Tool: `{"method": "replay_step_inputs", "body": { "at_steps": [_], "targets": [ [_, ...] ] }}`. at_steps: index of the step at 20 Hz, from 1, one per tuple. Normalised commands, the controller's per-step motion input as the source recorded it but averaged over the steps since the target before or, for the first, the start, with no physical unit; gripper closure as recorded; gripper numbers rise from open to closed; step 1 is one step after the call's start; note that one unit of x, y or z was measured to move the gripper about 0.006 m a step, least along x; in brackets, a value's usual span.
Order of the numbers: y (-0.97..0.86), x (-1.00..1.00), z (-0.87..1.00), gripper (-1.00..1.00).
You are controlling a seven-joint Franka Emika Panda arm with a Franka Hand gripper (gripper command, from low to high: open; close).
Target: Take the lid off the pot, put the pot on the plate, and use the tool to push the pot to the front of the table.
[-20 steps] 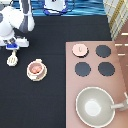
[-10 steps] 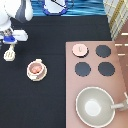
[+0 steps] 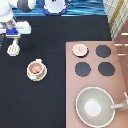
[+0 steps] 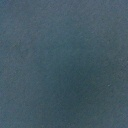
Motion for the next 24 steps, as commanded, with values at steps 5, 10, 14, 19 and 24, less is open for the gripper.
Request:
{"method": "replay_step_inputs", "body": {
  "at_steps": [5, 10, 14, 19, 24],
  "targets": [
    [0.74, -0.51, 0.00, 1.00],
    [0.75, -0.61, -0.17, 1.00],
    [0.78, -0.63, -0.37, 1.00],
    [0.67, -0.80, -0.61, 1.00],
    [0.19, -0.67, -0.63, 1.00]
  ]
}}
